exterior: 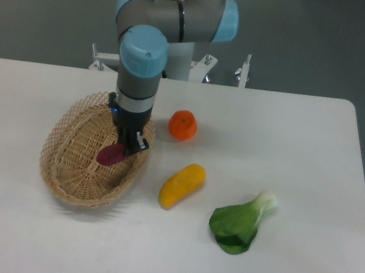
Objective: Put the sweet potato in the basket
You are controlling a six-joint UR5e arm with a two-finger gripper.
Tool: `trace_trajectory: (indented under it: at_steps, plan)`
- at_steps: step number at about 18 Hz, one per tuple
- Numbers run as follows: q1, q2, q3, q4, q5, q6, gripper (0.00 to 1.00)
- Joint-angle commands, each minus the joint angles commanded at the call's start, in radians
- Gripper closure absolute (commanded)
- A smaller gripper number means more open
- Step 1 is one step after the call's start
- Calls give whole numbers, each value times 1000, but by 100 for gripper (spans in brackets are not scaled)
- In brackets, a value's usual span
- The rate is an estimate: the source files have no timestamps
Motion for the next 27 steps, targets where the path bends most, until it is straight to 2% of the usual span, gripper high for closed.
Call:
trace_trajectory:
  at_steps: [3,10,14,15,16,17,20,24,27]
  plan:
    - [-12,-5,-11,0,0,-6,59]
    - [-23,-28,-31,0,3,-8,57]
    - [-23,-29,-29,0,5,-5,48]
    - [-23,-29,-29,0,5,-5,32]
    - [-22,-28,-28,0,5,-5,8]
    - [-18,-26,-25,0,6,-5,0]
    - [-9,-23,-11,0,14,-3,0]
    - [53,-18,31,-5,40,0,0]
    - [116,-21,87,-5,93,8,0]
